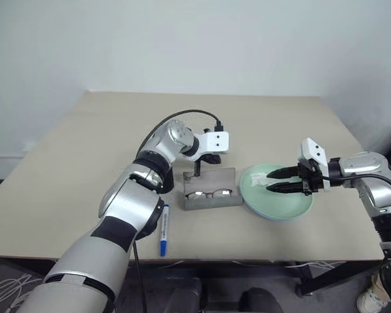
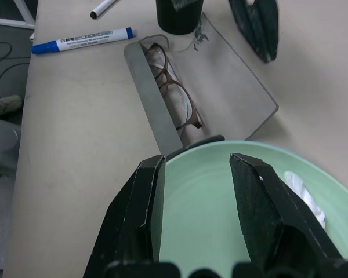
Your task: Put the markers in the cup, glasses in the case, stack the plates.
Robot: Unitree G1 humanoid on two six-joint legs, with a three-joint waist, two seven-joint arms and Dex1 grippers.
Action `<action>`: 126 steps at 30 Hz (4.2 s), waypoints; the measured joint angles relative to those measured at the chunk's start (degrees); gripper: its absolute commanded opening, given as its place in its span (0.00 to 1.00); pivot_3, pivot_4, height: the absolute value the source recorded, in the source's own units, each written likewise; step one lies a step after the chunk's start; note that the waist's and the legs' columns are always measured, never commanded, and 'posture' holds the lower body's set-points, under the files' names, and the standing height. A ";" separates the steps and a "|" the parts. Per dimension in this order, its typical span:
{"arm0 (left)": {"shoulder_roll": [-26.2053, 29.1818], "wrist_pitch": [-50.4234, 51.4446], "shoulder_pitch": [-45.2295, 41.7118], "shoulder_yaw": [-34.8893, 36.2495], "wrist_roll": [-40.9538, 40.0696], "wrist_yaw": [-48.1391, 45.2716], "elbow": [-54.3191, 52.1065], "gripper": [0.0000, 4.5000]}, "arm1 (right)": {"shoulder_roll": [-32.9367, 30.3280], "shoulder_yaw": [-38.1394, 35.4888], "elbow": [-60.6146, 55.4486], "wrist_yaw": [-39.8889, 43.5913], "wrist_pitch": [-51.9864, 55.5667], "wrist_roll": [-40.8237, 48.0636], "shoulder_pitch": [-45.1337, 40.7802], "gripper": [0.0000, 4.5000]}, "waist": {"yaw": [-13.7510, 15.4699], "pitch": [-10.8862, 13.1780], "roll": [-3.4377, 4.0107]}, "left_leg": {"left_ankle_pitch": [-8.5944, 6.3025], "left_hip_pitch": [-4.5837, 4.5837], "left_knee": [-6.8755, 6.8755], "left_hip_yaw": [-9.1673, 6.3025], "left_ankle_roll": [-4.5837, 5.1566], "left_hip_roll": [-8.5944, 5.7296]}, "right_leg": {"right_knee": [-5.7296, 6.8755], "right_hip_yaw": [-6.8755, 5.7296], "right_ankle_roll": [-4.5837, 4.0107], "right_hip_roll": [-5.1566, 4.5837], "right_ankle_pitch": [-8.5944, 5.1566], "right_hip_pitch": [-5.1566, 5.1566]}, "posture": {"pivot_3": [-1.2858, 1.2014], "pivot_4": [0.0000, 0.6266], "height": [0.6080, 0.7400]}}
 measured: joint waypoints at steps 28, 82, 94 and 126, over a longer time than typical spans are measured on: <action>0.51 2.12 6.39 -0.64 -2.27 -12.23 -12.43 0.00 | -0.04 -0.01 0.98 0.24 -1.08 -0.07 0.08 0.43 | -0.03 -0.01 0.00 | 0.00 -0.02 0.02 -0.04 0.00 0.00 | 0.00 0.01 -0.02 -0.02 0.01 -0.01 | 0.52 0.00 0.66; 11.82 71.37 5.99 21.56 -26.33 11.17 -71.31 0.00 | 0.63 -0.89 10.94 4.13 -11.19 -1.75 -4.89 0.43 | -0.60 0.01 0.01 | 0.08 0.56 -0.12 -0.11 -0.02 -0.13 | 0.04 0.39 0.41 0.22 -0.05 0.36 | 0.52 0.00 0.66; 14.33 91.72 -3.29 34.09 -21.93 39.49 -51.94 0.00 | 3.10 0.58 13.05 5.29 -11.84 -3.53 -7.25 0.43 | -0.77 0.02 -0.03 | 0.20 0.66 -0.34 -0.23 -0.18 -0.47 | 0.03 1.25 0.63 0.43 0.22 -0.02 | 0.52 0.00 0.66; -2.52 103.61 2.60 76.63 -3.86 78.03 -57.87 0.38 | 6.20 2.39 15.01 6.32 -12.20 -4.06 -9.23 0.43 | -0.76 -0.05 -0.32 | 0.52 0.60 -0.70 -0.39 -0.69 -0.44 | -0.05 1.72 0.24 0.90 1.25 -0.54 | 0.52 0.00 0.66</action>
